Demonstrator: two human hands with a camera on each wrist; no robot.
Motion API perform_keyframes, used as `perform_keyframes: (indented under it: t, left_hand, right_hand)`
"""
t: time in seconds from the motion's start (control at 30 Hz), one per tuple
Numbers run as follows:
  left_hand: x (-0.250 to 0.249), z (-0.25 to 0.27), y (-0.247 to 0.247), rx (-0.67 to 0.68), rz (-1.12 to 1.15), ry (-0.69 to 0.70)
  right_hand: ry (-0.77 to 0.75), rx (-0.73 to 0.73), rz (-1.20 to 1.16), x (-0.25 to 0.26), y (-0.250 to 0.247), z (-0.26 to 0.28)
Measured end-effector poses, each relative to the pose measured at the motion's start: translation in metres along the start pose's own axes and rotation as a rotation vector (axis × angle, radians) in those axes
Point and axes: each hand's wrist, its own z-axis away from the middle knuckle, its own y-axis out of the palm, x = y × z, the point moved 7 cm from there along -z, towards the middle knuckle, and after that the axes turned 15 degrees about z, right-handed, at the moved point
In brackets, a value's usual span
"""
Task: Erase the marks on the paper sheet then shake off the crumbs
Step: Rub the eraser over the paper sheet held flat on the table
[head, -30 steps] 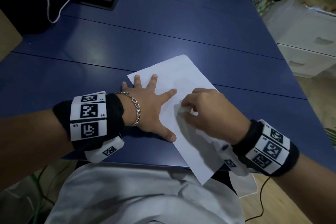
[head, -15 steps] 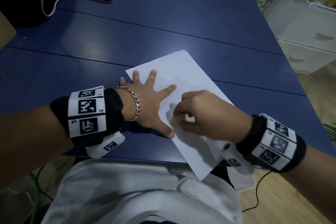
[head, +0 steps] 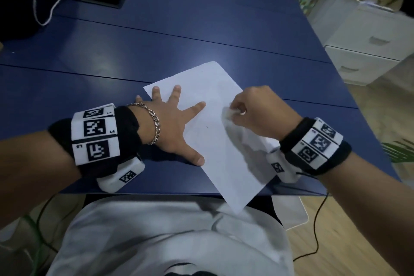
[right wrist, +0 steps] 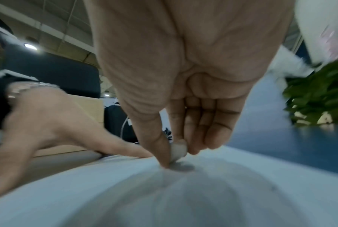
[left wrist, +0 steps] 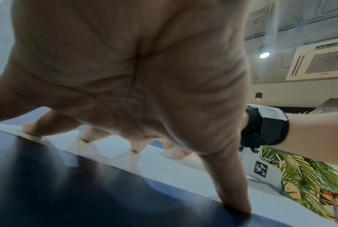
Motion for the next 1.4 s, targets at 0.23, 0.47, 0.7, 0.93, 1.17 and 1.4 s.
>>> perform_keyframes:
  t: [0.23, 0.47, 0.7, 0.93, 1.17, 1.4]
  left_hand:
    - [0.015, -0.006, -0.017, 0.069, -0.062, 0.130]
    - [0.024, -0.005, -0.024, 0.010, -0.024, 0.230]
    - [0.021, -0.010, -0.014, -0.026, -0.059, 0.189]
    - [0.024, -0.011, -0.010, 0.008, -0.020, 0.118]
    - [0.025, -0.013, -0.011, 0.015, -0.024, 0.092]
    - [0.024, -0.013, -0.010, 0.009, -0.053, 0.080]
  right_hand:
    - [-0.024, 0.049, -0.034, -0.007, 0.000, 0.038]
    - [0.009, 0.101, -0.093, -0.006, 0.011, 0.055]
    - [-0.151, 0.039, -0.108, 0.037, -0.006, 0.013]
    - [-0.127, -0.046, -0.047, 0.052, -0.004, -0.025]
    - [-0.305, 0.038, -0.052, 0.074, -0.004, -0.016]
    - [-0.331, -0.026, -0.044, 0.082, -0.004, -0.007]
